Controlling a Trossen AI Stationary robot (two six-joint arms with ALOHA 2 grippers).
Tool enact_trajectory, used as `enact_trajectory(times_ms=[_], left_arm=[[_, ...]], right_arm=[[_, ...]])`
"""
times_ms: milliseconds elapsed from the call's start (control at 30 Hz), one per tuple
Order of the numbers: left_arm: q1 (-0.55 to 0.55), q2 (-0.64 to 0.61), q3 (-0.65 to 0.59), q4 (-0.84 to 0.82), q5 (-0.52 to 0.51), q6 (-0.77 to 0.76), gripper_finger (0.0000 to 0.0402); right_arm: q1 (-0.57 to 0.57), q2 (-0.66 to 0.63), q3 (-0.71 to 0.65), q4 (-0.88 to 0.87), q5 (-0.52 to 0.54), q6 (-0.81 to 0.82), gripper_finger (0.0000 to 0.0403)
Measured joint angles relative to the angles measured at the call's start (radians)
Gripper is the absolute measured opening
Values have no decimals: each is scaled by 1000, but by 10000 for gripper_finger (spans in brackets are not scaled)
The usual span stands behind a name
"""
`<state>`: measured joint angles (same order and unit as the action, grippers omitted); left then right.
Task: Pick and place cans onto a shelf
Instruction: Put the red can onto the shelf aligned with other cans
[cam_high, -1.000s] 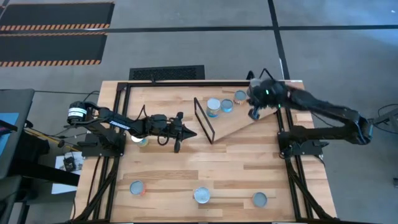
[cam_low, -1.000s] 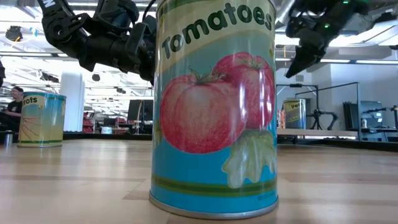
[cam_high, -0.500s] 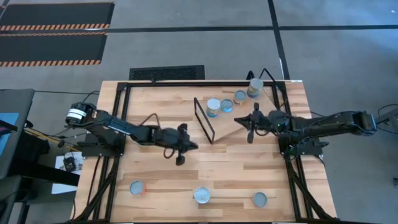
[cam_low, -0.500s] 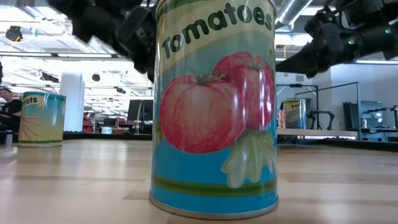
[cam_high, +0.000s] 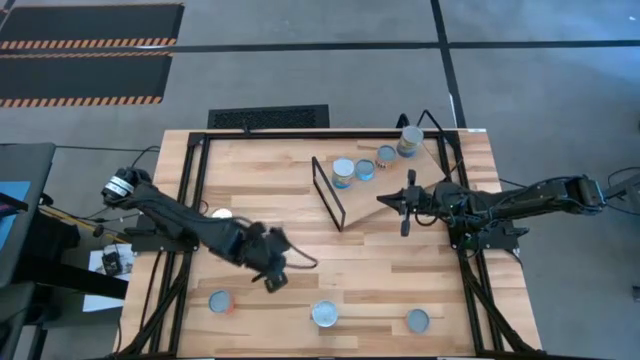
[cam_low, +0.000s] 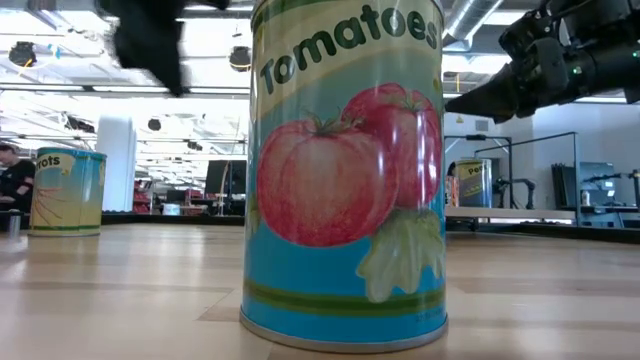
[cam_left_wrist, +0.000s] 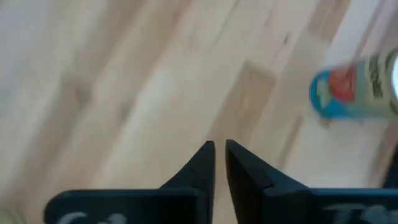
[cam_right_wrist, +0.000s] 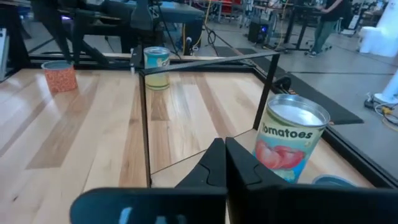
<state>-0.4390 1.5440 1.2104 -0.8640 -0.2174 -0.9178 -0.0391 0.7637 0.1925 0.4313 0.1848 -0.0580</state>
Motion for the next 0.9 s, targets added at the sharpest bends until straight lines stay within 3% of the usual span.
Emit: enact_trajectory(times_ms=[433, 700, 900], left_arm=[[-323, 57, 5, -238, 170, -848, 125], [-397, 95, -13, -235, 205, -991, 165], [-419, 95, -57, -165, 191, -1062, 171]], right_arm=[[0, 5, 0, 21, -5, -19, 6], [0, 15, 0, 22, -8, -21, 8], [0, 15, 0, 22, -8, -21, 7]])
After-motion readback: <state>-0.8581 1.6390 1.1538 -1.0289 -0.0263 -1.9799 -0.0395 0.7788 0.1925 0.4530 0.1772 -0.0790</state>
